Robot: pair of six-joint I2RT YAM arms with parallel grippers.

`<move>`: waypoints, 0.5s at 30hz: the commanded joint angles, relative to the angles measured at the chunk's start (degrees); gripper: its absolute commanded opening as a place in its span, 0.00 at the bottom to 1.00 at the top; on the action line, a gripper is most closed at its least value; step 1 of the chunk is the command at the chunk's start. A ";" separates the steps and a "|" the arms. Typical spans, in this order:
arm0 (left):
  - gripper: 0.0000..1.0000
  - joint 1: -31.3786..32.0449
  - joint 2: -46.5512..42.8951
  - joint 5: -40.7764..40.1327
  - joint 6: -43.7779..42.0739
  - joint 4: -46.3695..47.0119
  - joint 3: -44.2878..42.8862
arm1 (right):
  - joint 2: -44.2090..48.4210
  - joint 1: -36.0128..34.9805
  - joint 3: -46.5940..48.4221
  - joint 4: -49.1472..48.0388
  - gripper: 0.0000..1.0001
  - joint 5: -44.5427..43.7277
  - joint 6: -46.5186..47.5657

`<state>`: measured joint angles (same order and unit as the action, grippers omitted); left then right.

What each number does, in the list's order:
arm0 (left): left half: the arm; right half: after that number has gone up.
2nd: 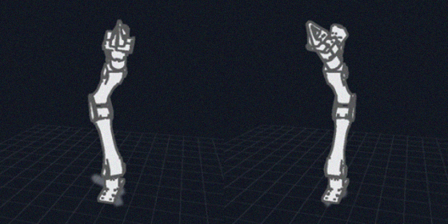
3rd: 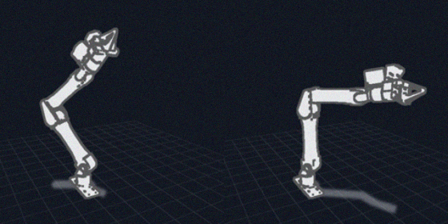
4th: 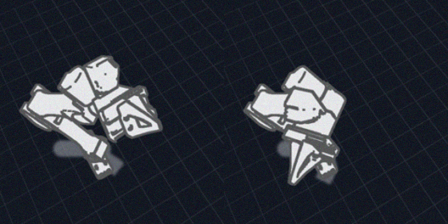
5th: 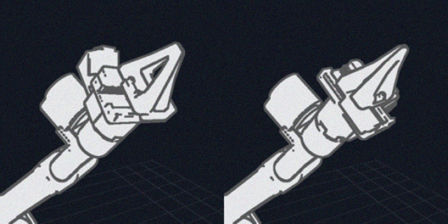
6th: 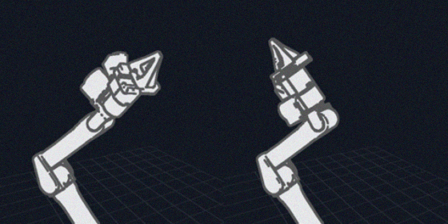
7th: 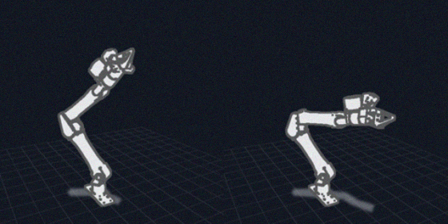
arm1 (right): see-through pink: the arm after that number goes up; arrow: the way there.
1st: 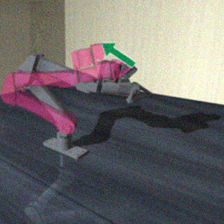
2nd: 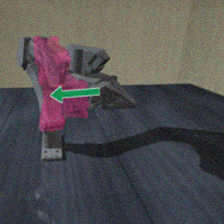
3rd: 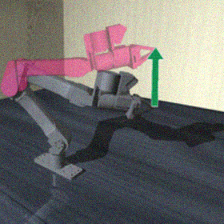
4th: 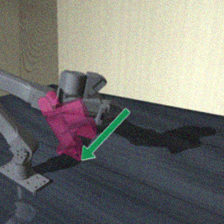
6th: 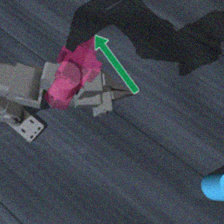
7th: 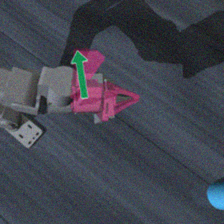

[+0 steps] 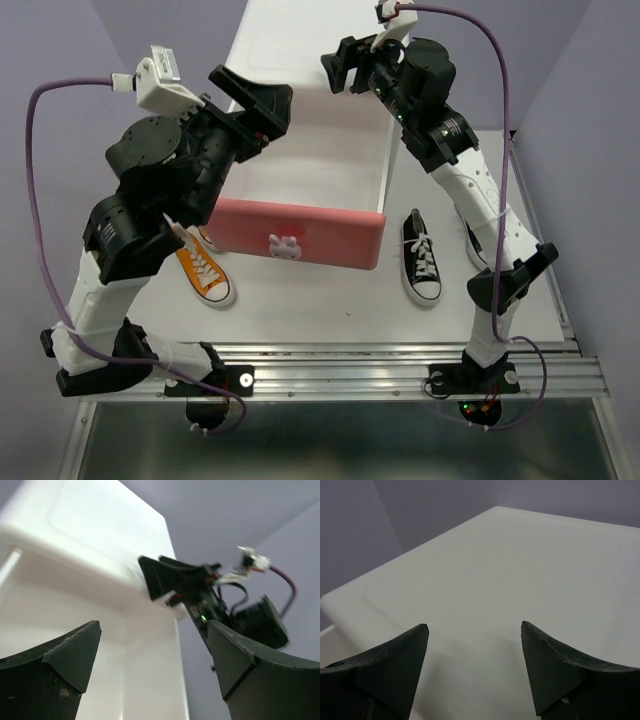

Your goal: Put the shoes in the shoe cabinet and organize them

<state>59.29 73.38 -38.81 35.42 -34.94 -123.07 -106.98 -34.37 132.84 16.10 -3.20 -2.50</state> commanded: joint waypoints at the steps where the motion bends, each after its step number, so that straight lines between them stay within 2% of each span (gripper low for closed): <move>1: 0.99 -12.41 3.25 8.81 -2.46 5.84 -2.71 | -4.55 0.18 -0.57 11.50 0.80 -0.84 -4.79; 2: 0.99 -17.23 3.69 12.75 -2.29 7.06 -2.88 | -4.82 0.18 0.14 11.24 0.81 -0.93 -4.88; 5: 0.99 -22.09 7.02 16.38 -2.02 5.51 -6.72 | -5.52 0.18 3.21 10.54 0.84 -1.54 -5.14; 6: 0.99 -25.94 8.08 17.79 -1.59 4.97 -7.88 | -5.61 0.18 3.83 10.36 0.85 -1.63 -5.06; 9: 0.99 -32.55 10.55 23.92 1.66 5.05 -9.91 | -5.17 0.18 4.80 8.95 0.95 -2.86 -4.97; 10: 0.99 -36.48 10.64 25.26 2.02 5.66 -9.65 | -5.00 0.18 4.63 8.52 1.00 -3.47 -4.97; 15: 0.99 -44.69 10.11 30.80 4.13 5.94 -9.56 | -4.12 0.18 5.94 6.32 1.00 -5.85 -4.97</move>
<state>18.09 86.04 -14.55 37.98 -32.40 -129.56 -109.91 -34.39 137.97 17.52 -5.17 -4.64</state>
